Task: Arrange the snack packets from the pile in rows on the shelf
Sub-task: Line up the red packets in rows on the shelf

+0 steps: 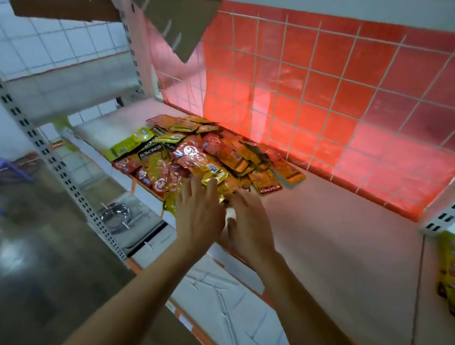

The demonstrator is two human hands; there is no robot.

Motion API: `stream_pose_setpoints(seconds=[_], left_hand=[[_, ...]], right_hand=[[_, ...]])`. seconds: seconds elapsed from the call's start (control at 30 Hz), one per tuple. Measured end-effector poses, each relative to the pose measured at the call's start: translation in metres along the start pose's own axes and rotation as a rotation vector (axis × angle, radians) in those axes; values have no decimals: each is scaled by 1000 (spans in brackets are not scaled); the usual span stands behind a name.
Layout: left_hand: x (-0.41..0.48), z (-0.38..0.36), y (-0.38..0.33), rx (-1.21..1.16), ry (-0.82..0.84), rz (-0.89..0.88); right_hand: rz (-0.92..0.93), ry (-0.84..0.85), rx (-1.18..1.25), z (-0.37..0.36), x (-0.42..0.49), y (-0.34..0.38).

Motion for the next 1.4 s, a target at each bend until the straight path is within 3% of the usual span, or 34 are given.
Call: stream_pose_setpoints(seconds=[0.17, 0.33, 0.47, 0.6, 0.67, 0.93, 1.17, 1.4], left_hand=[[1, -1, 39, -13, 83, 162], [9, -1, 40, -185, 121, 97], [21, -6, 45, -490, 212, 137], [17, -19, 39, -1276, 319, 331], [16, -25, 24, -1436, 389, 333], [20, -20, -52, -1135, 365, -139], [0, -41, -98, -1296, 540, -108], [-12, -39, -138, -1051, 481, -200]], right_hand=[[95, 32, -85, -27, 26, 9], [101, 43, -23, -35, 31, 11], [104, -27, 67, -26, 29, -3], [19, -131, 124, -1, 23, -21], [-22, -218, 234, 20, 13, -32], [-332, -452, 545, 68, -25, -93], [-441, -550, 832, 78, -72, -130], [-430, -627, 975, 96, -121, -148]])
Point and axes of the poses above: each hand's wrist, its own x-axis towards the middle knuckle, its own z-axis out of the back of the hand, y = z × x, the point moved 9 cm from there along x, towards the middle knuckle, and after that the axes turned 10 degrees about y, right-handed, at the moved point
